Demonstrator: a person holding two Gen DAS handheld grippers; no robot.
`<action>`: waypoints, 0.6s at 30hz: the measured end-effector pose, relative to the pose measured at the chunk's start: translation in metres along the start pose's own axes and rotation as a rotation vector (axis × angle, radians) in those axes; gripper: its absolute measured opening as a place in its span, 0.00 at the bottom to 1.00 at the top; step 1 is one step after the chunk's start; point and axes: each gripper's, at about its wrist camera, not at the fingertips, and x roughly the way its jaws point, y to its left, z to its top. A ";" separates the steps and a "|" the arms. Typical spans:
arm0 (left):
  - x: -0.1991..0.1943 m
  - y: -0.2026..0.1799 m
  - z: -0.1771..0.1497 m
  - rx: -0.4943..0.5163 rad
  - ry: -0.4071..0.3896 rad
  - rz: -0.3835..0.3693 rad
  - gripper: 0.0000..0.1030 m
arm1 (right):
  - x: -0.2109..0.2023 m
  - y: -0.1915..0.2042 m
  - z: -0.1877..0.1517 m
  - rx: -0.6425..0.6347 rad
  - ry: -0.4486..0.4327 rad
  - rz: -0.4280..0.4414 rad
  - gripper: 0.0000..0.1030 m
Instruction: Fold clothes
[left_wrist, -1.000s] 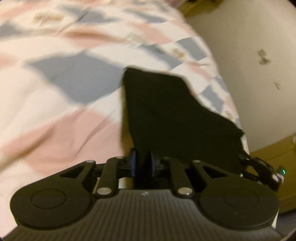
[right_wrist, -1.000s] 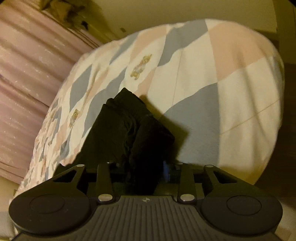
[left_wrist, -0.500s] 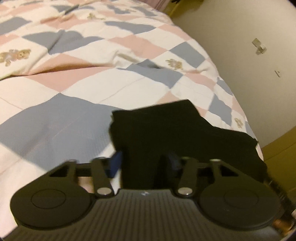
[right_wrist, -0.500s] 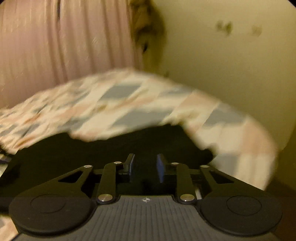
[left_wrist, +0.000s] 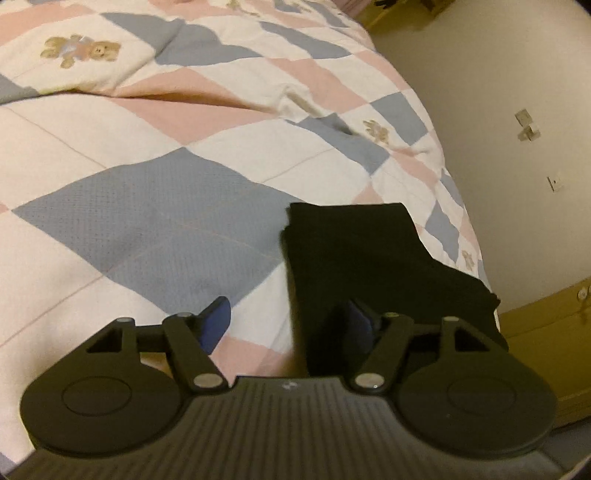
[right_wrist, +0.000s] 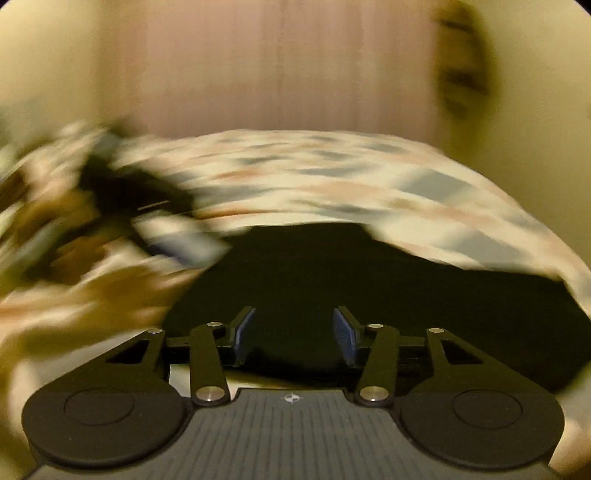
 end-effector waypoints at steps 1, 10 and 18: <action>0.002 0.000 0.002 0.000 0.007 -0.002 0.62 | 0.003 0.016 0.001 -0.059 -0.005 0.006 0.56; 0.005 -0.004 0.008 0.066 0.048 0.008 0.54 | 0.030 0.088 -0.023 -0.334 0.031 -0.037 0.57; 0.011 -0.002 0.010 0.068 0.067 0.006 0.54 | 0.079 0.109 -0.037 -0.496 0.060 -0.217 0.55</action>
